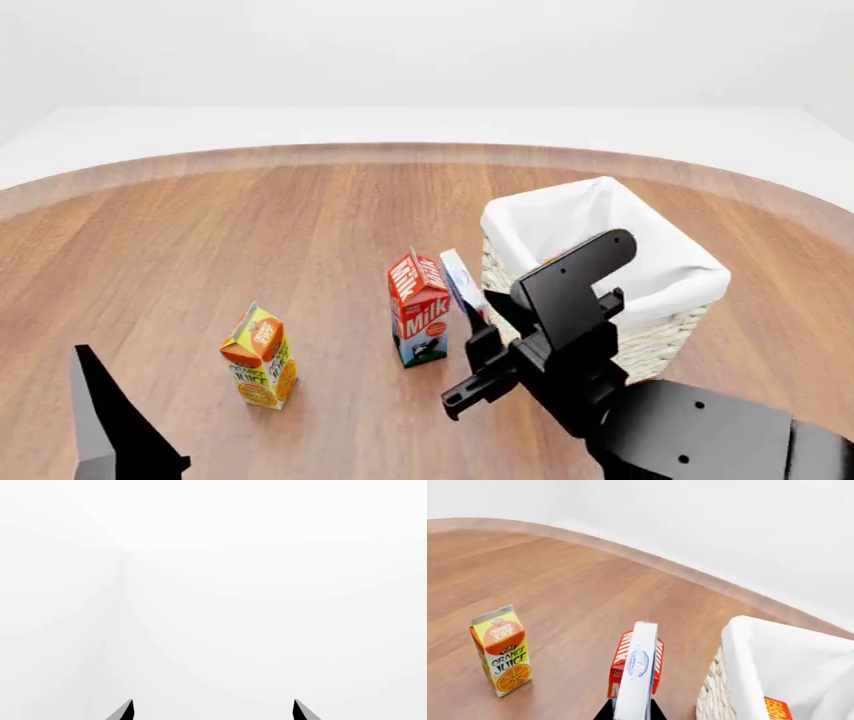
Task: Pick up the cream cheese box and the butter, and put them in the basket.
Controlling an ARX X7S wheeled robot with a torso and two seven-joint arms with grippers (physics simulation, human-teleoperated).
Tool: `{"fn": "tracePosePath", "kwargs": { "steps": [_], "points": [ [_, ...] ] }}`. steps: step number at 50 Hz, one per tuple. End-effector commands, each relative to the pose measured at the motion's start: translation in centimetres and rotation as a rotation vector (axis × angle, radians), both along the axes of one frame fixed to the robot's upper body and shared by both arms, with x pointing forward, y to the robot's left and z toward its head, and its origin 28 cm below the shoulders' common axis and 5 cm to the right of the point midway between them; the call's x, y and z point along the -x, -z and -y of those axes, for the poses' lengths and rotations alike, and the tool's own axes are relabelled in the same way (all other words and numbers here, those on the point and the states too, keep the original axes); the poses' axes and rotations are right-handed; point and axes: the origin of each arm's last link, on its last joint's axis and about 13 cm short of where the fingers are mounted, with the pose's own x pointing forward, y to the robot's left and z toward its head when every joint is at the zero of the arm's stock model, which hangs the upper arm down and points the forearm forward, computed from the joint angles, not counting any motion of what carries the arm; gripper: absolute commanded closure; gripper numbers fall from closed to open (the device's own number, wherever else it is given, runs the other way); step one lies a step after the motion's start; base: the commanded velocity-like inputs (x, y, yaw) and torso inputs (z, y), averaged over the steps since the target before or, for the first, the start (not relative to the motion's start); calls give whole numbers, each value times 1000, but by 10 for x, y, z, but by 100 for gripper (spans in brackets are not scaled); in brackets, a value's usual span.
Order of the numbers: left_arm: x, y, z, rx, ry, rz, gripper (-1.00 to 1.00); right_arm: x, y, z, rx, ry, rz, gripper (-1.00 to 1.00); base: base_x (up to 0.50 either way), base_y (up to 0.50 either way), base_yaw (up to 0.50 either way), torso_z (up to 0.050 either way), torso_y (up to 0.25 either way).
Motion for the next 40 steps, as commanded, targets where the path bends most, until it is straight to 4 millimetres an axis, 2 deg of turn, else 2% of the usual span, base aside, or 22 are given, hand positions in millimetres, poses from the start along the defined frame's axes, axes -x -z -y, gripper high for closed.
{"fn": "tracePosePath", "kwargs": {
  "steps": [1,8,20,35,40],
  "points": [
    [1,-2,1,1,1,-2,-100,2,-30,7,-18,38,94,100,0,0,0,0,0],
    [-1,1,0,0,4,-4,-100,5,-50,15,-31,78,140,100,0,0,0,1,0],
    [-1,0,0,0,2,-1,-100,-8,-73,28,-45,149,147,100,0,0,0,0,1],
    [2,-5,2,1,1,0,-100,-37,-91,32,-15,219,95,100,0,0,0,0,1],
    [2,-5,1,2,0,1,-100,-54,-93,32,-1,248,57,100,0,0,0,0,0]
  ]
}}
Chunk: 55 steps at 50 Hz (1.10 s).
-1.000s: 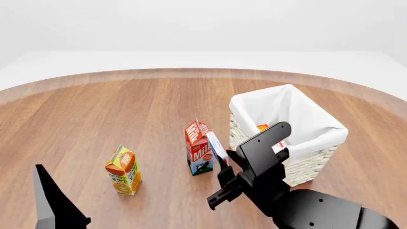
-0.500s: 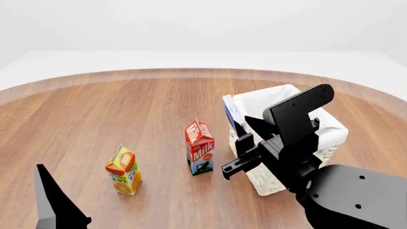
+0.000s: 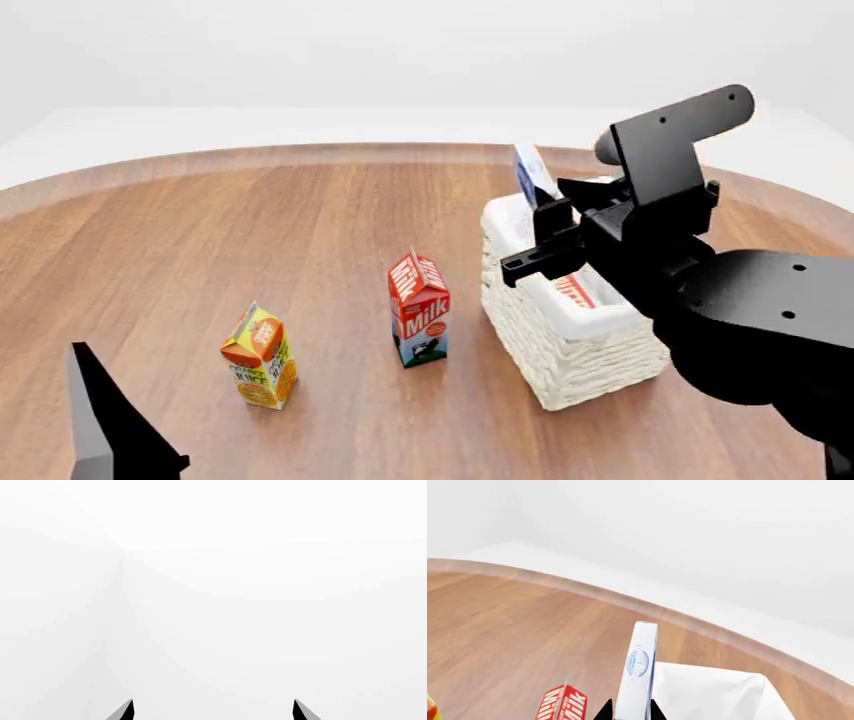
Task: Pick up the cream cheese box and the butter, and put them in the basket.
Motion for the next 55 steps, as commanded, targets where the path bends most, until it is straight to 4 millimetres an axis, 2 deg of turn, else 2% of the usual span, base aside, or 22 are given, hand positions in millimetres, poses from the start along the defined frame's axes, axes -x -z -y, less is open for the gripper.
{"fn": "tracePosePath", "kwargs": {
  "steps": [1,14,22,31,45,55],
  "points": [
    [0,-1,0,0,-1,1,-100,-28,-14,3,20,70,-34,100,0,0,0,0,0],
    [-1,1,-1,1,-2,0,-100,-56,-23,3,87,144,-116,100,0,0,0,0,1],
    [-5,11,-5,2,0,1,-100,-72,-22,5,109,200,-159,100,0,0,0,1,0],
    [-6,16,-7,3,1,0,-100,-80,-19,7,140,242,-194,100,0,0,0,0,1],
    [0,0,1,1,2,1,-100,-93,-6,12,155,274,-263,100,0,0,0,0,1],
    [-1,2,-1,3,2,1,-100,-97,0,15,158,284,-292,100,0,0,0,0,1]
  ]
}}
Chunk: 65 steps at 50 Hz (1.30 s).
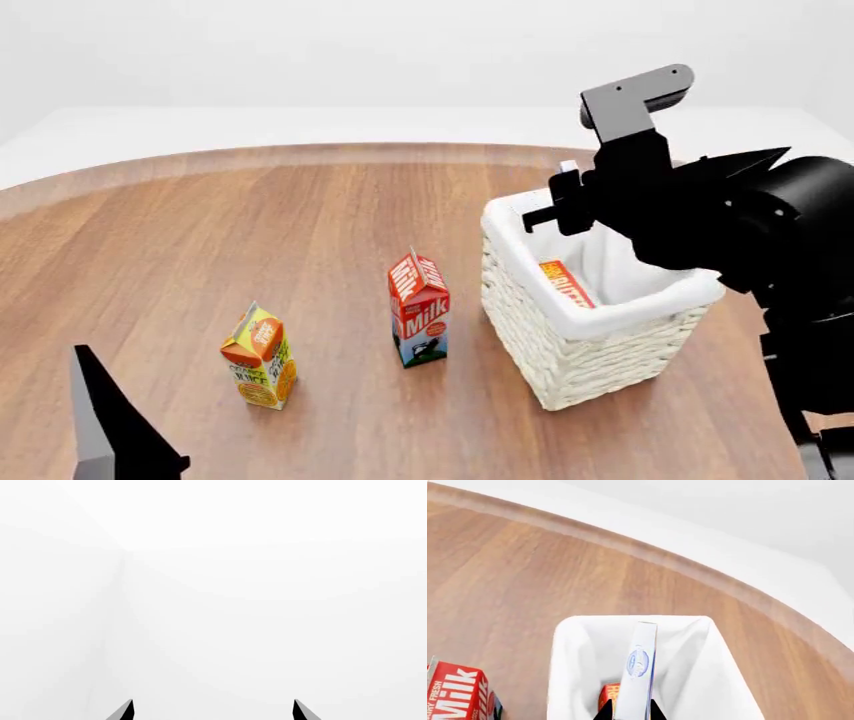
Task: Pick up the cream cheese box and the butter, and put them in the basket.
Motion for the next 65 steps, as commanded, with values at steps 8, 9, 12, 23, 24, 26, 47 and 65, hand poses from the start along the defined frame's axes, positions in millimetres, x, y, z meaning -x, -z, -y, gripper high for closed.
{"fn": "tracePosePath", "kwargs": {
  "steps": [8,9,12,23,24,26,47,65],
  "points": [
    [3,-7,2,1,-1,0,-100,-12,1,6,10,46,-26,100,0,0,0,0,0],
    [3,-7,2,2,-1,0,-100,-13,0,6,12,51,-29,100,0,0,0,0,0],
    [2,-4,1,2,-1,0,-100,-16,0,6,8,50,-35,100,0,0,0,0,0],
    [0,0,-1,4,-3,1,-100,-22,2,5,12,50,-63,100,0,0,0,1,1],
    [0,0,-1,4,-3,2,-100,-23,2,5,17,56,-61,100,0,0,0,0,0],
    [1,-2,0,4,-4,1,-100,-22,4,4,35,43,-89,100,0,0,0,0,0],
    [1,-4,0,4,-1,0,-100,-18,8,1,66,16,-119,100,0,0,0,0,0],
    [0,-3,1,1,1,-4,-100,-24,12,8,65,74,-125,100,0,0,0,1,1]
  ]
}}
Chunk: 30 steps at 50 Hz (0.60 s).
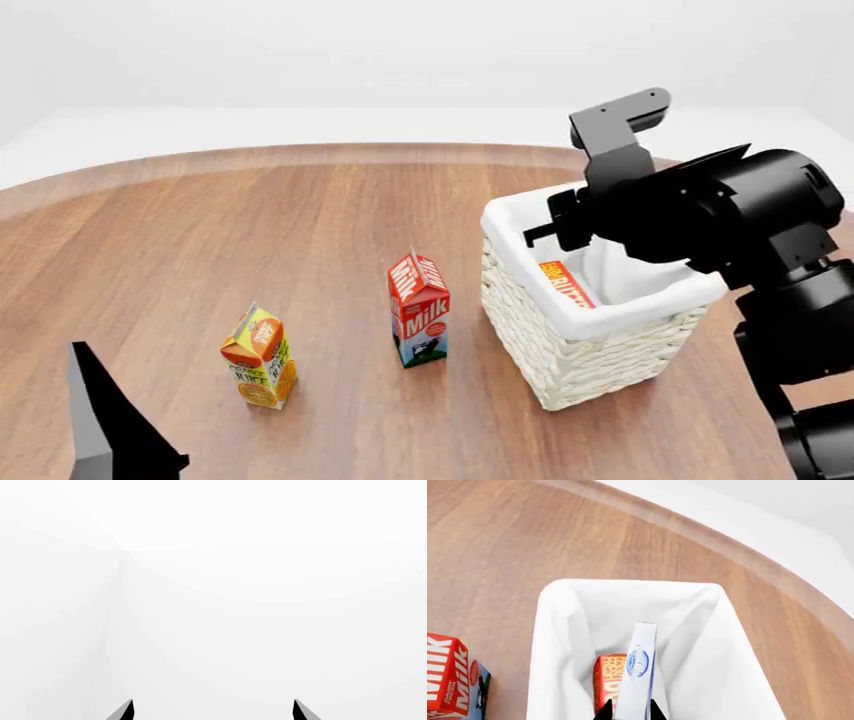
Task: Pick up the cream cheese box and the butter, and put them in the basket.
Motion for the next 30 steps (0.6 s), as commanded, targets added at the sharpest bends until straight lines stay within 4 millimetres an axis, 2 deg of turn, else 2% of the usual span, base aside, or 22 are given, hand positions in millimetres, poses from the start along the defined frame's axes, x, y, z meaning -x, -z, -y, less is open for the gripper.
{"fn": "tracePosePath", "kwargs": {
  "steps": [1,7,12,30],
  "points": [
    [0,0,0,-1,-1,-1,-100,-4,-1,5,34,40,10,-100,0,0,0,0,0],
    [1,-3,1,0,-1,1,-100,-3,-2,2,47,43,1,-100,0,0,0,0,0],
    [-3,5,-3,1,-2,1,-100,-3,-4,1,46,40,5,-100,0,0,0,0,0],
    [1,-3,1,1,-2,1,-100,5,-13,1,27,31,62,-100,0,0,0,0,0]
  ]
}}
